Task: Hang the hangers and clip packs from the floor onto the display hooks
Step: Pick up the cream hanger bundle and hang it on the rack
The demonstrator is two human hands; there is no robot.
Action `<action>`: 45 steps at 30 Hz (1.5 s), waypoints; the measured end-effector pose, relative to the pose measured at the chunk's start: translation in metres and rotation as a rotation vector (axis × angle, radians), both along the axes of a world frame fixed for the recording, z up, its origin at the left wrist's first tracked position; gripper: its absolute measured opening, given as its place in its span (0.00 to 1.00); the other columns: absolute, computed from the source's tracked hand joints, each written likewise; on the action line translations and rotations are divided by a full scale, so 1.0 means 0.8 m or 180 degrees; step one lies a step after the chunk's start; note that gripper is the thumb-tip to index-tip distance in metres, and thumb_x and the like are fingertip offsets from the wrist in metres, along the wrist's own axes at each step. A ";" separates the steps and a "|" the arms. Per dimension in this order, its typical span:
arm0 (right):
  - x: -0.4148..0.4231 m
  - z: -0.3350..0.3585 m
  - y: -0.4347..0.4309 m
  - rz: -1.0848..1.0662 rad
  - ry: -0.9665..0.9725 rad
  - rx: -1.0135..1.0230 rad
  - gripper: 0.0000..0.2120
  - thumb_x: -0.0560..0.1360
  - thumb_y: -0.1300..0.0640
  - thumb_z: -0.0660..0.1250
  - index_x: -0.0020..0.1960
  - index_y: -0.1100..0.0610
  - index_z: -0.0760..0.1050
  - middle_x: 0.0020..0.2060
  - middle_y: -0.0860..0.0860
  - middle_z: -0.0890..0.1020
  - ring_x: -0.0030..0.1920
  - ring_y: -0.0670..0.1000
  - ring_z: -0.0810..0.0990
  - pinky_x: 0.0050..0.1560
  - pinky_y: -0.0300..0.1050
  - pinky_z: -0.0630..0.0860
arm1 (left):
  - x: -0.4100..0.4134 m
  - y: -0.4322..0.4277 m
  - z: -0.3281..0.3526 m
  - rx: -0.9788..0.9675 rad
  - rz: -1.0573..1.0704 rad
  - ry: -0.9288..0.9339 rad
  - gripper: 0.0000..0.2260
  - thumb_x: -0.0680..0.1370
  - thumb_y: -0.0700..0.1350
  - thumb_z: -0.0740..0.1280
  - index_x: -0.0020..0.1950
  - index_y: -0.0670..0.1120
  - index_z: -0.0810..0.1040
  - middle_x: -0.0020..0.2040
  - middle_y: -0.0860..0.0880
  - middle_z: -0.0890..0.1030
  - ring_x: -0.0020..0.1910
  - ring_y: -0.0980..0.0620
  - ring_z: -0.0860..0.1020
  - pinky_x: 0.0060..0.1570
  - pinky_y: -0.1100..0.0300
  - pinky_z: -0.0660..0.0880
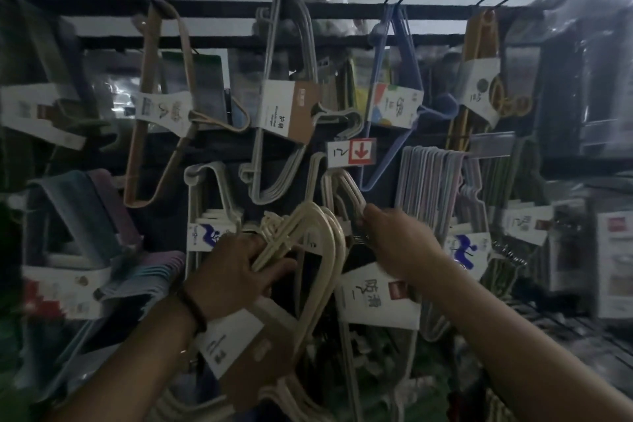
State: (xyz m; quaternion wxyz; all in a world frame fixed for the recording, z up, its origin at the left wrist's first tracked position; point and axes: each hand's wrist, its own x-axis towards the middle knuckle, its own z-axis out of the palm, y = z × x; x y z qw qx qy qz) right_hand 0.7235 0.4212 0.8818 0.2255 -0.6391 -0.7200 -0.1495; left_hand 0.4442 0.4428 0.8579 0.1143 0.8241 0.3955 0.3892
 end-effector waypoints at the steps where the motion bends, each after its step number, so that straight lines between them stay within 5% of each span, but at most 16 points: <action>1: -0.001 0.003 0.001 0.0042 0.0034 0.0107 0.06 0.85 0.48 0.60 0.58 0.50 0.69 0.43 0.47 0.77 0.40 0.51 0.81 0.44 0.55 0.83 | 0.003 0.001 0.002 0.0090 -0.0028 0.0187 0.09 0.79 0.52 0.74 0.56 0.51 0.88 0.33 0.51 0.85 0.31 0.56 0.84 0.37 0.55 0.82; 5: -0.002 0.003 0.003 0.0078 0.0124 0.0571 0.09 0.85 0.45 0.57 0.56 0.50 0.68 0.45 0.46 0.76 0.38 0.50 0.80 0.41 0.55 0.82 | 0.013 0.000 0.002 0.0143 -0.0526 0.0205 0.10 0.79 0.45 0.75 0.61 0.52 0.85 0.49 0.58 0.86 0.39 0.58 0.86 0.41 0.61 0.83; 9: -0.001 -0.001 0.009 0.0020 0.0282 0.0909 0.07 0.85 0.46 0.59 0.52 0.48 0.66 0.42 0.44 0.74 0.34 0.47 0.77 0.37 0.52 0.81 | 0.019 0.003 0.003 -0.0019 -0.0488 0.0026 0.11 0.81 0.41 0.72 0.58 0.56 0.82 0.43 0.62 0.86 0.39 0.55 0.87 0.41 0.62 0.82; 13: -0.005 -0.010 0.024 0.0074 0.0381 0.0962 0.06 0.84 0.48 0.62 0.53 0.48 0.66 0.45 0.45 0.76 0.35 0.49 0.79 0.38 0.54 0.81 | 0.023 0.015 0.005 0.0160 -0.0357 -0.0019 0.04 0.82 0.43 0.71 0.53 0.47 0.85 0.41 0.61 0.87 0.40 0.58 0.87 0.43 0.60 0.82; 20: -0.008 -0.016 0.052 -0.0111 0.0202 0.0904 0.10 0.81 0.47 0.66 0.55 0.48 0.65 0.47 0.46 0.77 0.39 0.53 0.81 0.36 0.51 0.78 | 0.037 0.043 -0.006 0.0458 -0.0162 0.0172 0.18 0.82 0.58 0.65 0.50 0.46 0.85 0.45 0.50 0.85 0.42 0.53 0.85 0.43 0.47 0.81; 24: 0.000 -0.018 0.052 -0.0172 0.0211 0.1009 0.12 0.81 0.46 0.66 0.56 0.48 0.65 0.46 0.46 0.77 0.38 0.52 0.81 0.36 0.50 0.77 | 0.048 0.048 -0.011 0.0340 -0.0130 0.0308 0.12 0.83 0.54 0.67 0.43 0.52 0.83 0.37 0.57 0.83 0.37 0.61 0.82 0.38 0.62 0.77; 29: 0.009 -0.014 0.046 -0.0073 0.0194 0.0991 0.12 0.82 0.45 0.64 0.59 0.48 0.65 0.46 0.47 0.77 0.39 0.54 0.81 0.38 0.51 0.77 | 0.053 0.048 -0.014 0.0307 -0.0160 0.0391 0.10 0.84 0.49 0.67 0.47 0.51 0.86 0.43 0.55 0.86 0.42 0.61 0.83 0.42 0.64 0.78; 36: 0.025 -0.002 0.030 0.0121 0.0257 0.1019 0.09 0.85 0.40 0.57 0.52 0.44 0.68 0.39 0.44 0.75 0.34 0.48 0.77 0.35 0.48 0.77 | 0.056 0.035 -0.012 0.0300 -0.0428 0.0034 0.15 0.82 0.57 0.65 0.55 0.51 0.86 0.48 0.55 0.87 0.47 0.60 0.85 0.46 0.54 0.82; 41: 0.044 0.019 0.026 0.0560 0.0680 0.0692 0.16 0.85 0.41 0.57 0.42 0.46 0.71 0.32 0.45 0.77 0.31 0.45 0.76 0.31 0.46 0.71 | 0.046 0.025 -0.002 0.0438 -0.0371 -0.0067 0.22 0.81 0.60 0.63 0.42 0.44 0.85 0.35 0.50 0.85 0.34 0.55 0.83 0.37 0.48 0.79; 45: 0.039 0.008 0.032 0.0697 0.0673 0.1118 0.17 0.86 0.42 0.57 0.41 0.47 0.70 0.30 0.46 0.76 0.29 0.46 0.75 0.30 0.49 0.75 | 0.038 0.026 0.006 0.0353 -0.0491 -0.0143 0.23 0.81 0.61 0.63 0.49 0.43 0.86 0.41 0.45 0.87 0.41 0.46 0.86 0.43 0.43 0.81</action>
